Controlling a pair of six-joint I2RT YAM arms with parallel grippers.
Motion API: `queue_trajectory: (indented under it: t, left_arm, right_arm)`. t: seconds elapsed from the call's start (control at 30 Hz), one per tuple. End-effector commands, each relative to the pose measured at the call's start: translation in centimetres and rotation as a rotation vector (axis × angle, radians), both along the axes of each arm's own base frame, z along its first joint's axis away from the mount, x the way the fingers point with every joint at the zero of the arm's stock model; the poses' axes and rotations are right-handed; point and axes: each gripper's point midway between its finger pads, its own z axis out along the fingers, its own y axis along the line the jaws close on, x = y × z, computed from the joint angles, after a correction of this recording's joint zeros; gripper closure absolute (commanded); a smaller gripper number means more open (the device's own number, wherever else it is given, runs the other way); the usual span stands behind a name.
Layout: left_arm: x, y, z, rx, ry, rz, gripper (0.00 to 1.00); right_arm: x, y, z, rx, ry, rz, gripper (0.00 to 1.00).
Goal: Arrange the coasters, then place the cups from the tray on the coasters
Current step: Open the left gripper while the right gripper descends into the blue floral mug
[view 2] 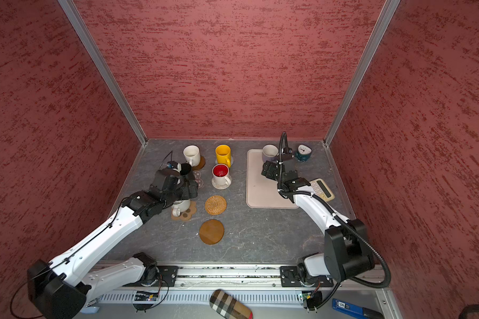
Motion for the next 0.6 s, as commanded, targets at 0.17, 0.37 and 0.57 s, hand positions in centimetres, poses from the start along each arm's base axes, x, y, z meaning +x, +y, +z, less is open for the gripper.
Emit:
queue_trajectory:
  t: [0.17, 0.37, 0.57]
  left_arm:
    - [1.9, -3.7, -0.9, -0.071, -0.021, -0.125, 0.00]
    - [1.8, -4.3, -1.8, -0.078, -0.027, -0.143, 0.01]
    - [1.6, -4.6, -2.9, -0.066, -0.025, -0.157, 0.00]
  right_arm:
    - [2.2, -1.7, -3.7, -0.027, 0.087, -0.082, 0.08]
    - [4.1, -3.9, -5.8, -0.012, 0.105, -0.293, 0.09]
    - [5.8, -5.5, -5.0, 0.019, 0.062, -0.453, 0.08]
